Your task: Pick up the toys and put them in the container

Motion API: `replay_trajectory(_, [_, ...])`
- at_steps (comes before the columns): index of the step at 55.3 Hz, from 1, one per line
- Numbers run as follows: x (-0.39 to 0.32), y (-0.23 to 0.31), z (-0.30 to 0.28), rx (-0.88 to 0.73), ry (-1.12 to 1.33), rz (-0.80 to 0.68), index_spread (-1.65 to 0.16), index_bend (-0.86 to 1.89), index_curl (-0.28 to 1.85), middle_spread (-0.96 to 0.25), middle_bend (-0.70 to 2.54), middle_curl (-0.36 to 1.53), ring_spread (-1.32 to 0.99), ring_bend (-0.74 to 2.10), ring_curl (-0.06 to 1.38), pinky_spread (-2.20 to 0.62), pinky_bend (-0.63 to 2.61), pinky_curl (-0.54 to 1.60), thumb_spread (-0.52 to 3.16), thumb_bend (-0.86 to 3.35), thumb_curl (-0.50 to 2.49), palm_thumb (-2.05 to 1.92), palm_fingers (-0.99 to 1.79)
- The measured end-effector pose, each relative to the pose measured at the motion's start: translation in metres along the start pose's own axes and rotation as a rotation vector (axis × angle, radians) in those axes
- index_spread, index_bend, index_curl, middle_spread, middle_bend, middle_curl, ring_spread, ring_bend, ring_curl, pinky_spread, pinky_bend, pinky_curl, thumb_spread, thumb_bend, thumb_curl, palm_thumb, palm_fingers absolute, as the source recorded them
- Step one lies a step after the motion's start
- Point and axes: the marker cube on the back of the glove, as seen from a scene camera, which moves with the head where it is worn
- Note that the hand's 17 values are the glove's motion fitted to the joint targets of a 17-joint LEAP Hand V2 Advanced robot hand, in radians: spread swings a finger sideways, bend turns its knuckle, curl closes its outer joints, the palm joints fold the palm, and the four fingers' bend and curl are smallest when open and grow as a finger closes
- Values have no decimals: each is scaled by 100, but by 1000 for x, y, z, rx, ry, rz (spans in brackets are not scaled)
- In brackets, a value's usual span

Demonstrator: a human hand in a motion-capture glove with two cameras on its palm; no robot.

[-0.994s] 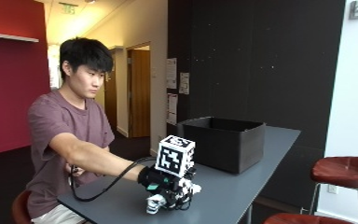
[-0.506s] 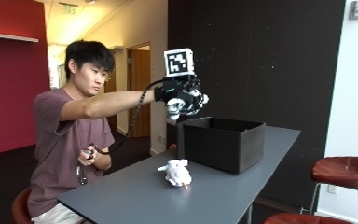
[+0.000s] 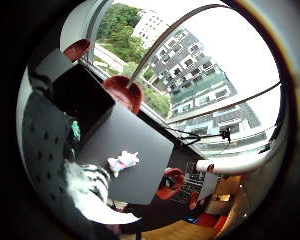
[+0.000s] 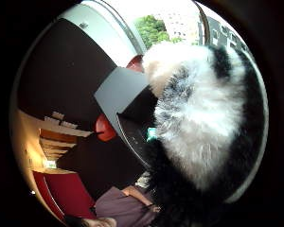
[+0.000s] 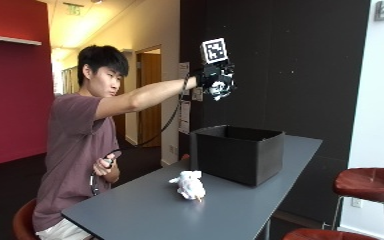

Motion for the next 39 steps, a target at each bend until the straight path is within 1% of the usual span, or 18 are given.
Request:
replay_trajectory(2, [-14, -11, 4, -5, -17, 48, -30, 60, 70, -24, 99, 74, -37, 116, 62, -36, 108, 51, 62, -1, 93, 52, 107])
replay_trajectory(6, [-47, -41, 14, -22, -115, 299, -31, 59, 73, -24, 99, 75, -37, 115, 61, -36, 108, 51, 62, -1, 95, 52, 107])
replay_trajectory(8, [-56, -50, 22, -34, -107, 340, -31, 58, 74, -24, 99, 75, -37, 116, 61, -36, 108, 51, 62, -1, 96, 52, 107])
replay_trajectory(11, [-70, -58, 34, -49, -58, 291, -31, 57, 76, -24, 98, 75, -37, 116, 61, -36, 108, 51, 61, -1, 97, 52, 107])
replay_trajectory(15, [-82, -56, 48, -69, -12, 66, -31, 56, 78, -25, 96, 75, -37, 116, 61, -36, 108, 51, 61, -1, 99, 51, 106])
replay_trajectory(17, [-86, -56, 58, -92, -14, -8, -31, 55, 80, -25, 95, 75, -37, 116, 61, -37, 108, 51, 61, -1, 100, 52, 105])
replay_trajectory(21, [-81, -53, 79, -190, -33, -61, -32, 52, 82, -27, 93, 74, -37, 116, 60, -37, 107, 50, 61, -2, 101, 50, 104])
replay_trajectory(24, [-81, -51, 95, -281, -60, -56, -32, 46, 84, -29, 90, 74, -37, 116, 60, -37, 108, 51, 63, -3, 100, 46, 97])
replay_trajectory(25, [-82, -50, 101, -313, -67, -51, -32, 43, 84, -30, 87, 73, -37, 115, 60, -38, 109, 51, 64, -3, 100, 46, 93])
replay_trajectory(26, [-81, -49, 106, -350, -70, -43, -31, 32, 82, -31, 81, 72, -36, 118, 60, -38, 111, 51, 70, -6, 97, 40, 79])
replay_trajectory(27, [-80, -49, 111, -388, -70, -23, -30, 32, 84, -31, 77, 71, -36, 114, 59, -38, 112, 51, 79, -10, 93, 30, 71])
replay_trajectory(28, [-80, -49, 116, -424, -66, 11, -29, 26, 83, -31, 72, 69, -35, 112, 59, -37, 113, 52, 85, -12, 89, 22, 56])
replay_trajectory(30, [-81, -50, 122, -464, -60, 67, -24, 17, 82, -24, 48, 63, -28, 100, 60, -28, 118, 57, 91, -14, 81, 9, -12])
replay_trajectory(31, [-80, -49, 124, -465, -61, 58, -25, 23, 86, -27, 57, 66, -30, 108, 63, -31, 119, 57, 94, -9, 80, 10, 21])
replay_trajectory(32, [-79, -48, 124, -458, -67, 31, -22, 6, 75, -19, 39, 58, -23, 86, 54, -22, 121, 55, 96, -12, 77, 2, -34])
replay_trajectory(33, [-78, -46, 125, -446, -75, 5, -21, 3, 71, -14, 35, 57, -20, 78, 53, -19, 123, 54, 97, -11, 74, -1, -44])
replay_trajectory(36, [-82, -46, 125, -397, -105, -8, -17, -1, 59, -6, 24, 51, -13, 58, 44, -12, 122, 50, 100, -10, 68, -7, -49])
replay_trajectory(39, [-79, -44, 117, -355, -127, -4, -15, -1, 51, -2, 17, 48, -8, 48, 38, -6, 119, 47, 103, -9, 63, -9, -45])
